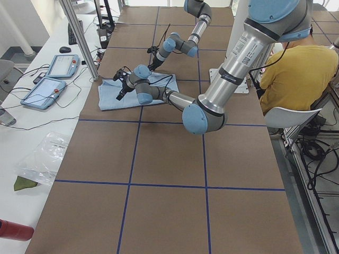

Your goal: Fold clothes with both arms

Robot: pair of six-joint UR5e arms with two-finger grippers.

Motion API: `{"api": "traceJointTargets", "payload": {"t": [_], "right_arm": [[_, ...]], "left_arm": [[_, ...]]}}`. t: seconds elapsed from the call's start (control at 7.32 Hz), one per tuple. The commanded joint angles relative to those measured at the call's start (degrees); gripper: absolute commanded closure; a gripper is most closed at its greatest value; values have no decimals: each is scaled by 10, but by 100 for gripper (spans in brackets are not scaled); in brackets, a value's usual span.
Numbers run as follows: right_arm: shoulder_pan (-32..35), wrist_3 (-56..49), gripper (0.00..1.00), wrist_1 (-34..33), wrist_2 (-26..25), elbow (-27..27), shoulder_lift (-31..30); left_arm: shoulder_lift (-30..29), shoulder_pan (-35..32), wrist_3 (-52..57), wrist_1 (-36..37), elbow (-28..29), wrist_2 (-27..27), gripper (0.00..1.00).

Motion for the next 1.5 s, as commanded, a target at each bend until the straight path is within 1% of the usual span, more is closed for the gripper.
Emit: {"api": "traceJointTargets", "payload": {"t": [0.0,0.41,1.09,1.23,1.37], "right_arm": [[0,13,100,0,-4,2,0],[2,10,100,0,-3,17,-1],[9,7,100,-6,-3,22,-3],[10,4,100,-36,-2,68,-23],[10,-1,100,-48,-2,140,-78]], "left_arm": [[0,0,0,-1,0,0,0],[0,0,-1,-1,-1,0,0],[0,3,-2,-1,-1,0,0],[0,7,-12,-1,-1,0,0],[0,13,-19,-2,-2,0,0]]}}
